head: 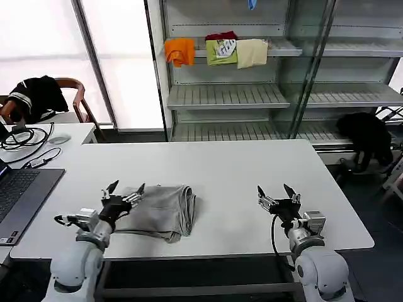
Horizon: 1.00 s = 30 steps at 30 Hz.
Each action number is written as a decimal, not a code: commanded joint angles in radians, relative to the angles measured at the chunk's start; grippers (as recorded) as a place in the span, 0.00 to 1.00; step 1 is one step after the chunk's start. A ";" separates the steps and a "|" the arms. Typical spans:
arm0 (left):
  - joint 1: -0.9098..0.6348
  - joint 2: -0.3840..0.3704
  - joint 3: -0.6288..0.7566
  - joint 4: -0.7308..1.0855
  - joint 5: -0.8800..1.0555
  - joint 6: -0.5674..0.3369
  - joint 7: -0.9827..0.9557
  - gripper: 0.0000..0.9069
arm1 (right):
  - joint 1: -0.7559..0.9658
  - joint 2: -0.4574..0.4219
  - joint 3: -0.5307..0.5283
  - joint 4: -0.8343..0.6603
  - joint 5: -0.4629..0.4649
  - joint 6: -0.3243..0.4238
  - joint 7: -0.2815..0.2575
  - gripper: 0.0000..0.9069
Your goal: Fold and organize the clothes.
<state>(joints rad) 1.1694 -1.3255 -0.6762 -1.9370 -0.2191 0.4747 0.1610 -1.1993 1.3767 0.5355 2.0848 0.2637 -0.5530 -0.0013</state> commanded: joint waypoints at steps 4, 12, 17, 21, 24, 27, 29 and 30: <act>0.004 0.034 -0.129 0.177 -0.071 -0.047 0.035 1.00 | -0.003 0.003 -0.005 -0.003 -0.001 0.001 -0.002 1.00; 0.020 0.006 -0.073 0.202 0.003 -0.071 0.032 1.00 | -0.017 0.004 0.006 0.001 0.012 -0.003 0.001 1.00; 0.015 -0.001 -0.053 0.205 0.045 -0.061 0.032 1.00 | -0.017 -0.001 0.015 0.005 0.026 -0.006 0.004 1.00; 0.022 -0.008 -0.040 0.196 0.061 -0.058 0.042 1.00 | -0.016 -0.002 0.018 0.004 0.029 -0.006 0.005 1.00; 0.029 -0.012 -0.033 0.185 0.069 -0.052 0.050 0.73 | -0.015 -0.002 0.018 0.002 0.030 -0.006 0.006 1.00; 0.032 -0.014 -0.032 0.187 0.096 -0.041 0.061 0.14 | -0.012 -0.002 0.017 0.002 0.032 -0.007 0.008 1.00; 0.034 -0.015 -0.033 0.185 0.096 -0.031 0.065 0.02 | -0.010 -0.001 0.017 0.003 0.035 -0.008 0.009 1.00; 0.035 -0.015 -0.035 0.182 0.088 -0.012 0.077 0.02 | -0.008 -0.002 0.016 0.004 0.036 -0.009 0.009 1.00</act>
<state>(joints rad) 1.1978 -1.3395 -0.7151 -1.7600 -0.1682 0.4257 0.2116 -1.2096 1.3744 0.5522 2.0882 0.2950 -0.5603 0.0070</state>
